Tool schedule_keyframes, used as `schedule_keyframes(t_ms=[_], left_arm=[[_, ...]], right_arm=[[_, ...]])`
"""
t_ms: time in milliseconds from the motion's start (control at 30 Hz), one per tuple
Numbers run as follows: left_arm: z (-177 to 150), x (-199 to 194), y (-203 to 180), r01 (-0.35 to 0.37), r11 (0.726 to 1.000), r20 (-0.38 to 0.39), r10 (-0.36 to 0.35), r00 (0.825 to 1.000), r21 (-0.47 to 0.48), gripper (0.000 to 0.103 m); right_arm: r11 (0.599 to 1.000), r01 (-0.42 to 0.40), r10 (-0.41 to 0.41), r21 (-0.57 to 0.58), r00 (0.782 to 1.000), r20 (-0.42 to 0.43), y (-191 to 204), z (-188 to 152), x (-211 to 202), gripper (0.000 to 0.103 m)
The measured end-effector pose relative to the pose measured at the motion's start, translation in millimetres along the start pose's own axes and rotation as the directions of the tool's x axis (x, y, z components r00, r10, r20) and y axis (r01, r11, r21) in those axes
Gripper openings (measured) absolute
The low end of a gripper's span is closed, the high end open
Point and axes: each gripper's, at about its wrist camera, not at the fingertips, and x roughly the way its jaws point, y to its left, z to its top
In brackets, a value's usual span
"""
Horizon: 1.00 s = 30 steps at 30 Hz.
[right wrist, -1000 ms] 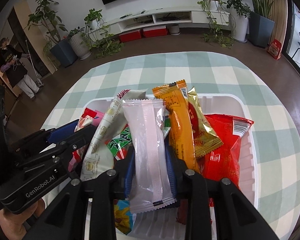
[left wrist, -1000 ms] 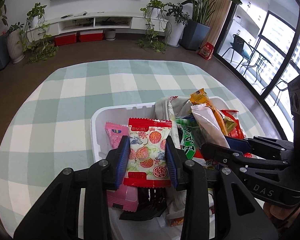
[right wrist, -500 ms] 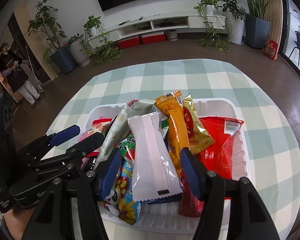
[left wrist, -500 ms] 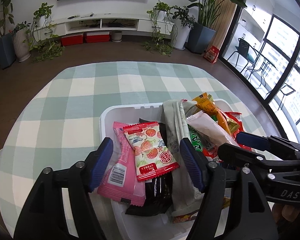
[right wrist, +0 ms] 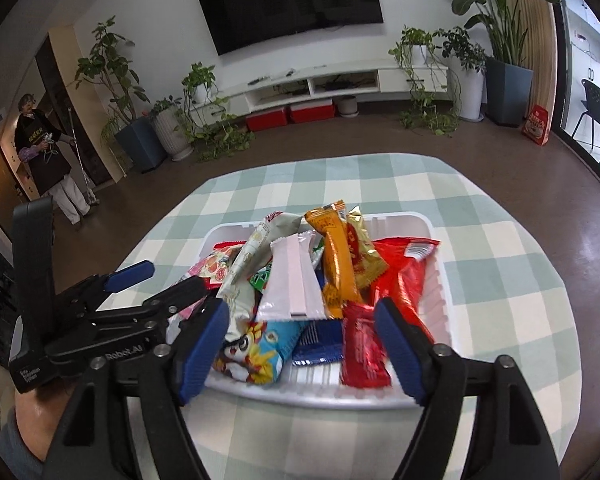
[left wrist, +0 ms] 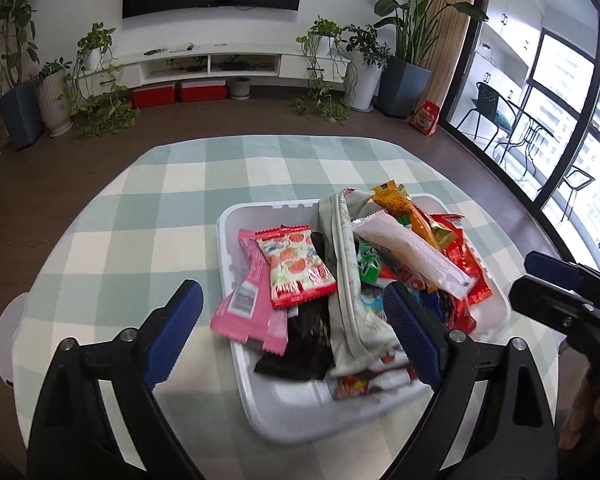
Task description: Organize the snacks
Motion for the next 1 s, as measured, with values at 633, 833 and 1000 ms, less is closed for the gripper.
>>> schedule_keyframes(t_ms=[633,833,1000], left_arm=[[-133,-133,-111,-0.134,0.989,0.107,0.126,0.986,0.066,0.1],[-154,-161,-108,-0.163,0.986,0.137,0.158,0.978,0.024,0.1],[-165,-182,-107,-0.176,0.984,0.154,0.175,0.972,-0.009,0.1]], right_arm=[[0.983,0.04,-0.045,0.178,0.999,0.027,-62,-100,-79,0.089],[0.992,0.021,-0.028,0.126,0.998,0.058,-40,-119,-102,0.09],[0.996,0.028,-0.033,0.085,0.997,0.064,-27,-137,-121,0.09]])
